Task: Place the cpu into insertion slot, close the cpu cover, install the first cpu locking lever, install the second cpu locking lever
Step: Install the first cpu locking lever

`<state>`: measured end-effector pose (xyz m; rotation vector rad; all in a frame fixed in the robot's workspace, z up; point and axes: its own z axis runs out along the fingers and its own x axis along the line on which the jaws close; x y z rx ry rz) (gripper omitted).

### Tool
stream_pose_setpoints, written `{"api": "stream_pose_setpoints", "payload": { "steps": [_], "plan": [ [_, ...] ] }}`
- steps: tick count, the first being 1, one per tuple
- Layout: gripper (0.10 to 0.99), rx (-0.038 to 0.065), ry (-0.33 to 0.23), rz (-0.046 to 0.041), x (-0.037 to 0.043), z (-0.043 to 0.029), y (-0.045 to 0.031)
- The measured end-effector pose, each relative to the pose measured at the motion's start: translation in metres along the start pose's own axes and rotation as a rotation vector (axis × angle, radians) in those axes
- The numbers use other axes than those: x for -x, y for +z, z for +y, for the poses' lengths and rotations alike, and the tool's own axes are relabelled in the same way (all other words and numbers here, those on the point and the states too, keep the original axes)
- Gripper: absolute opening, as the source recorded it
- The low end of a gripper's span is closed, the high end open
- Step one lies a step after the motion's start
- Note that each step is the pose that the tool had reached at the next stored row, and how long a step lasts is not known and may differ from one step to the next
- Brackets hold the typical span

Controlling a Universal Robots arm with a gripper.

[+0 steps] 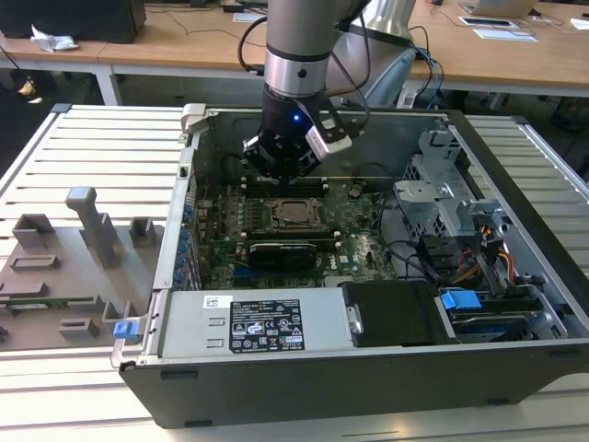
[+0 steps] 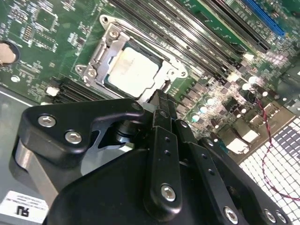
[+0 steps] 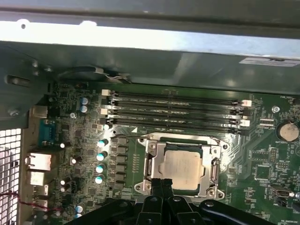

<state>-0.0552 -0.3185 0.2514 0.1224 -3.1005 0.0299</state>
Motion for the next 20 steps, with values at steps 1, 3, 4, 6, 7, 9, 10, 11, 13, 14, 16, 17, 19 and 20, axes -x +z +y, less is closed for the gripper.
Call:
{"api": "stream_pose_setpoints", "payload": {
  "steps": [1,3,4,6,7,9,10,11,13,14,16,17,19,20],
  "plan": [
    [0.106,0.0,0.0,0.0,-0.003,0.0002,0.0001],
    [0.106,0.0,0.0,0.0,-0.0067,0.0006,0.0003],
    [0.106,0.0,0.0,0.0,-0.0086,0.0007,0.0004],
    [0.106,0.0,0.0,0.0001,-0.013,0.001,0.0005],
    [0.106,0.0,0.0,0.0,-0.0155,0.0012,0.0006],
    [0.106,0.0,0.0,0.0,-0.0187,0.0015,0.0008],
    [0.106,0.0,0.0,0.0,-0.0208,0.0017,0.0008],
    [0.106,0.0,0.0,0.0,-0.0221,0.0018,0.0009],
    [0.106,0.0,0.0,0.0,-0.0269,0.0021,0.0011],
    [0.106,0.0,0.0,0.0,-0.0287,0.0023,0.0011],
    [0.106,0.0,0.0,0.0,-0.0324,0.0026,0.0013],
    [0.106,0.0,0.0,0.0,-0.0335,0.0027,0.0013],
    [0.106,0.0,0.0,0.0,-0.0369,0.0029,0.0014],
    [0.106,0.0,0.0,0.0,-0.0383,0.0031,0.0015]
  ]
}}
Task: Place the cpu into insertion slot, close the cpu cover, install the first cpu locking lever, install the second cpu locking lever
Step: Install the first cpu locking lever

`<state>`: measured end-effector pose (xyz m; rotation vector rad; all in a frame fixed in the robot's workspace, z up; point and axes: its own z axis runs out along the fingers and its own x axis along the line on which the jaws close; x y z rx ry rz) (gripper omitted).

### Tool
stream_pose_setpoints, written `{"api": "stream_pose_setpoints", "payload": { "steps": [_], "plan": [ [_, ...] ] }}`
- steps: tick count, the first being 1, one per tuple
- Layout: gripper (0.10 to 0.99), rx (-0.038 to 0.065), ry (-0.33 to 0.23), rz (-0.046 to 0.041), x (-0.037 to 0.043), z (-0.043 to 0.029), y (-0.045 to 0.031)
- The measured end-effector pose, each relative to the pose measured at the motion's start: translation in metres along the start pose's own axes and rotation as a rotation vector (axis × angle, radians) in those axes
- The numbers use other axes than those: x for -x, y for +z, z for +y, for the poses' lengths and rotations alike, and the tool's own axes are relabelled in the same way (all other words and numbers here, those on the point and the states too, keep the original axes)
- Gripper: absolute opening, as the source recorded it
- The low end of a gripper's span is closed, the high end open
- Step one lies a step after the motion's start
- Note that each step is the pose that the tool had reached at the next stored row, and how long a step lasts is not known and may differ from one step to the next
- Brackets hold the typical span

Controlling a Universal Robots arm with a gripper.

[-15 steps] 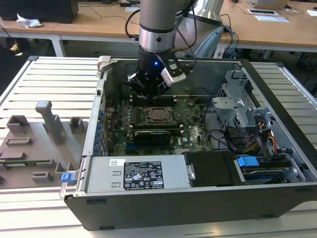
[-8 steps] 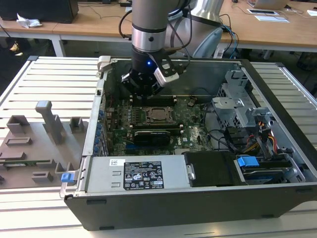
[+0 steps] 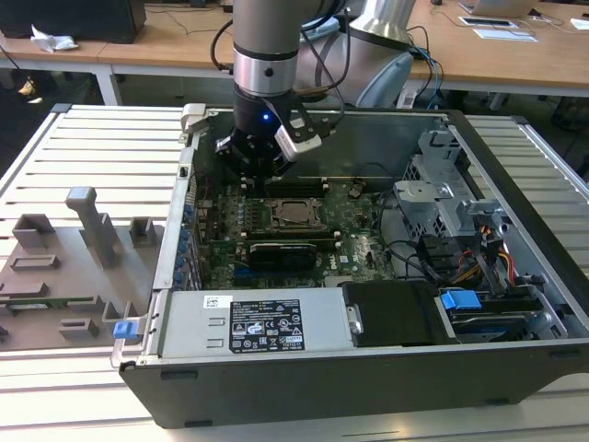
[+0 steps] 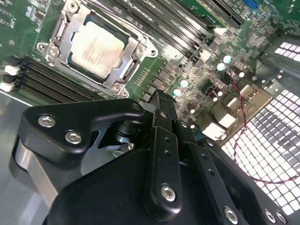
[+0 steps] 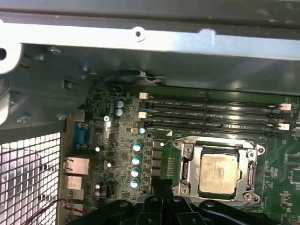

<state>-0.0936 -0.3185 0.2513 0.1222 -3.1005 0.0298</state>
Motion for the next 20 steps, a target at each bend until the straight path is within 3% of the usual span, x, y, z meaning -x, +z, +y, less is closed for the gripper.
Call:
{"api": "stream_pose_setpoints", "payload": {
  "steps": [4,7,20],
  "plan": [
    [0.106,0.0,0.0,0.0002,-0.0067,0.0019,0.0003],
    [0.106,0.0,0.0,0.0001,-0.0064,0.0111,0.0002],
    [0.106,0.0,0.0,0.0001,-0.0107,0.0313,0.0001]
  ]
}}
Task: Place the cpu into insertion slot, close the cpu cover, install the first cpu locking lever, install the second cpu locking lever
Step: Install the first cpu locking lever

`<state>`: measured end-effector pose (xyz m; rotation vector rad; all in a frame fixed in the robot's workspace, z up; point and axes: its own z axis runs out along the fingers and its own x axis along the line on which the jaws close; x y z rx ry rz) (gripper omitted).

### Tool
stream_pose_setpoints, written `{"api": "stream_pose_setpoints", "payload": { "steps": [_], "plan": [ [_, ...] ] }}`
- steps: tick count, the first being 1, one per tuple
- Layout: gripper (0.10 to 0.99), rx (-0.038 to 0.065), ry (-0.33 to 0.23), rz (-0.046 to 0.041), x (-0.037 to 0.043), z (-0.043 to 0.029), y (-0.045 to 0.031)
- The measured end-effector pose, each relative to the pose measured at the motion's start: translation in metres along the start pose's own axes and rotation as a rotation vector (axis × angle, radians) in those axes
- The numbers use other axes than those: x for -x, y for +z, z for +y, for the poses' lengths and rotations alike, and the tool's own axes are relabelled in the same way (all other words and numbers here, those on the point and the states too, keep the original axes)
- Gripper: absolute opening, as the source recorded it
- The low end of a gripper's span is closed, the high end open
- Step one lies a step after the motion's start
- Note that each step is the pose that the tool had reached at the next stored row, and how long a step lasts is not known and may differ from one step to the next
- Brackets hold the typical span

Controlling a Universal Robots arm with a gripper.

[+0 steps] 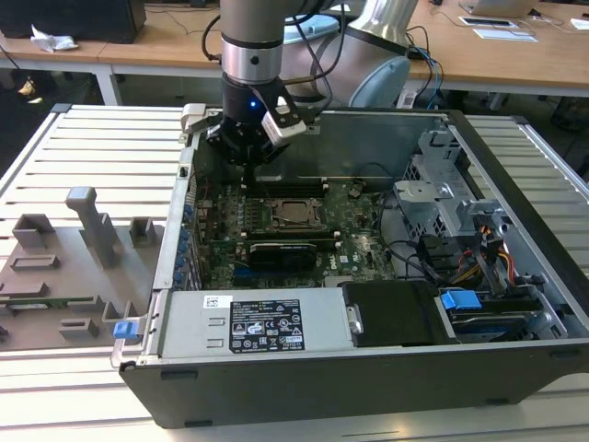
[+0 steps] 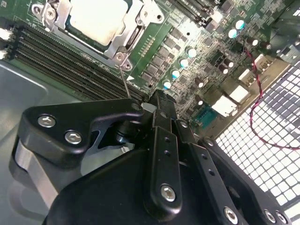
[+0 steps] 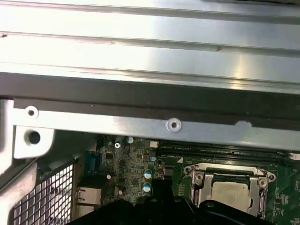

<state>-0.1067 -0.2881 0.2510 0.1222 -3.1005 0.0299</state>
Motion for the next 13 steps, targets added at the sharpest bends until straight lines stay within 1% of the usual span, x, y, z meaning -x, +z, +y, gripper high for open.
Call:
{"api": "stream_pose_setpoints", "payload": {
  "steps": [6,9,11,13],
  "plan": [
    [0.106,0.0,0.0,-0.0001,0.0,0.0069,-0.0001],
    [0.106,0.0,0.0,0.0001,0.0002,0.0081,-0.0002],
    [0.106,0.0,0.0,-0.0002,0.0022,0.0082,-0.0002],
    [0.106,0.0,0.0,0.0002,0.0071,0.0079,-0.0004]
  ]
}}
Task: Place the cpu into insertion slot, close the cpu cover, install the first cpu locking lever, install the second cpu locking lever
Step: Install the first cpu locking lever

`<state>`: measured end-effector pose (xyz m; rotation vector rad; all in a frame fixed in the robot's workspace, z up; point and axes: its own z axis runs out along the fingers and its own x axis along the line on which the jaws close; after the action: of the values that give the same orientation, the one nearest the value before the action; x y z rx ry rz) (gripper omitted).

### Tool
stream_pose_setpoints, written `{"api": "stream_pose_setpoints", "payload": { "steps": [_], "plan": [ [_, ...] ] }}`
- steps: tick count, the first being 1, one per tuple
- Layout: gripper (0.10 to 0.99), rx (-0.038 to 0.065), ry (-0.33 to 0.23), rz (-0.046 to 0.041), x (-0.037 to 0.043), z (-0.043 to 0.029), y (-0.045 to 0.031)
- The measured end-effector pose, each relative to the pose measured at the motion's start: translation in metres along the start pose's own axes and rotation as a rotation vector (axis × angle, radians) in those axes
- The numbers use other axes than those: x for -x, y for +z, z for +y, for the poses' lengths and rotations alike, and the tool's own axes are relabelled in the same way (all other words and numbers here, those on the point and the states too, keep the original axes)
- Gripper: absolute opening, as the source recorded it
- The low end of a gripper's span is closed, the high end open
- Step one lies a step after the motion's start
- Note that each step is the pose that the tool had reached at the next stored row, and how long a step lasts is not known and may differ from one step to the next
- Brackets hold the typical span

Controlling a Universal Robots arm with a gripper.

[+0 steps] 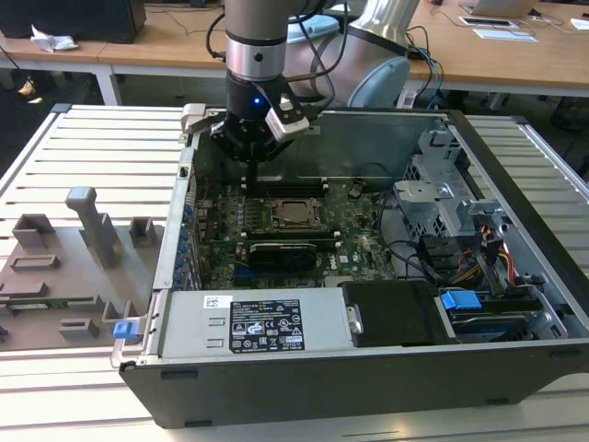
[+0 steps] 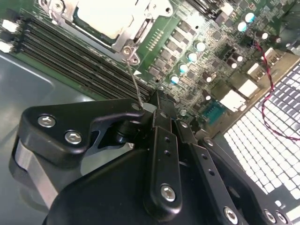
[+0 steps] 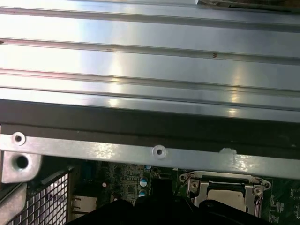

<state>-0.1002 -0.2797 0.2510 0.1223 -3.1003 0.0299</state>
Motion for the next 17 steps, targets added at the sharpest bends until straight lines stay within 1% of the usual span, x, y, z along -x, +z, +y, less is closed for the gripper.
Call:
{"api": "stream_pose_setpoints", "payload": {
  "steps": [6,10,17],
  "plan": [
    [0.106,0.0,0.0,0.0007,0.0093,-0.0008,-0.0004],
    [0.106,0.0,0.0,0.0017,0.0188,-0.0015,-0.0008],
    [0.106,0.0,0.0,0.0026,0.0273,-0.0022,-0.0011]
  ]
}}
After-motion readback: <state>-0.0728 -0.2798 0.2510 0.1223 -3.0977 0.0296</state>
